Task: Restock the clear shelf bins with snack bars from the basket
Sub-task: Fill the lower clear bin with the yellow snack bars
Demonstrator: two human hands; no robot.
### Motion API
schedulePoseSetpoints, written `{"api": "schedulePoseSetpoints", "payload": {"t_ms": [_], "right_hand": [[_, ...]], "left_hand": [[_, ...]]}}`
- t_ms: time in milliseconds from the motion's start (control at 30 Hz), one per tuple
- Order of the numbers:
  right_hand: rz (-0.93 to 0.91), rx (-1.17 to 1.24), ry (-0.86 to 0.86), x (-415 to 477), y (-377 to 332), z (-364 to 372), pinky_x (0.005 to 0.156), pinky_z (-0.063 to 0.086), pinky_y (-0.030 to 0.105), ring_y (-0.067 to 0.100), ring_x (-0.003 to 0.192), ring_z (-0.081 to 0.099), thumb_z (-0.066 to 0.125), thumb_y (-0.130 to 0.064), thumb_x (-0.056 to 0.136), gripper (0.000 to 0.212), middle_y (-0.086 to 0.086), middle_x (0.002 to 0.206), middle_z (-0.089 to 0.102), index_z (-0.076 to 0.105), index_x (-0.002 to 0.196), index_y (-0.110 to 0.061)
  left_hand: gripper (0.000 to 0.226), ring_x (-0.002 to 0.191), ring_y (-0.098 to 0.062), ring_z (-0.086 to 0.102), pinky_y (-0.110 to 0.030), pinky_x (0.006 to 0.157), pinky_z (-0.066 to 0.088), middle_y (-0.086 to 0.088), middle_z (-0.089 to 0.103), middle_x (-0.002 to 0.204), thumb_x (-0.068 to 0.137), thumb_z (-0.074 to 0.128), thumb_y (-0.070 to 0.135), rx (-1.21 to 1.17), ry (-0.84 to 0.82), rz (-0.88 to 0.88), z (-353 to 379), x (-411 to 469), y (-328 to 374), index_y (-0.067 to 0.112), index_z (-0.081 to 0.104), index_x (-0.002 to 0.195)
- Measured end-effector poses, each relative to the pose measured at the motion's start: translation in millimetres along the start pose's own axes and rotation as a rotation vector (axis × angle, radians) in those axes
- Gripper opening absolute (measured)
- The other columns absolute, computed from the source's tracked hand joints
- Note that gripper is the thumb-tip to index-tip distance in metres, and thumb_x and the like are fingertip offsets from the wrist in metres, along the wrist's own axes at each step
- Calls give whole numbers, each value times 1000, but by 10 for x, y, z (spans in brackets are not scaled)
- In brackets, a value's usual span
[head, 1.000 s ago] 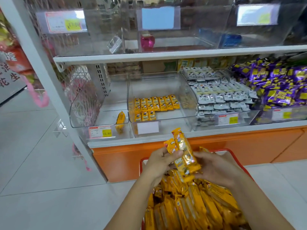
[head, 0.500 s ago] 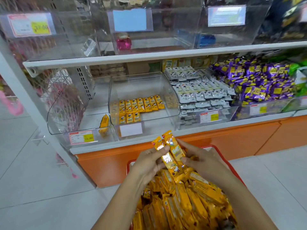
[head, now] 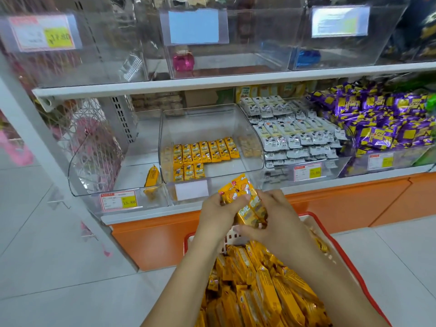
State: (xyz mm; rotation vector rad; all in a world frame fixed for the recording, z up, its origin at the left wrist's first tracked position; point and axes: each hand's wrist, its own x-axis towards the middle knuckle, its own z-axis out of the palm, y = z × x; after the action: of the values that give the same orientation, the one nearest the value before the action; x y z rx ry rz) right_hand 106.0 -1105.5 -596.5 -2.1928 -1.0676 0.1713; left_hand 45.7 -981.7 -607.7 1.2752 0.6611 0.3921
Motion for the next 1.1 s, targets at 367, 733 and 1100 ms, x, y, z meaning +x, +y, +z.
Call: {"api": "schedulePoseSetpoints", "payload": {"t_ms": [367,733,1100], "right_hand": [[184,-371,-365,1689,-643,-359,51,38,24,18,61,51,66,-39,79,31,6,72,55,53,69,-13],[380,-415,-642,2147,-362,479,66,43,27,19,74,55,58,-35,91,26,10,90,57,64,103,-12],[312,-321,-509,2067,-403,505,91,45,34,30,114,55,33,-11,102,34,20,124,55,56,122,3]], "left_hand": [[40,114,-23,57,-30,95,42,-10,63,123,94,54,33,618,650,462,-874,324,582,8,59,124],[28,86,-31,58,-26,61,30,-16,62,96,94,51,16,832,577,453,-989,399,292,1,55,117],[32,106,-19,60,-31,88,48,-3,67,115,97,49,24,689,508,554,-980,259,195,15,56,127]]}}
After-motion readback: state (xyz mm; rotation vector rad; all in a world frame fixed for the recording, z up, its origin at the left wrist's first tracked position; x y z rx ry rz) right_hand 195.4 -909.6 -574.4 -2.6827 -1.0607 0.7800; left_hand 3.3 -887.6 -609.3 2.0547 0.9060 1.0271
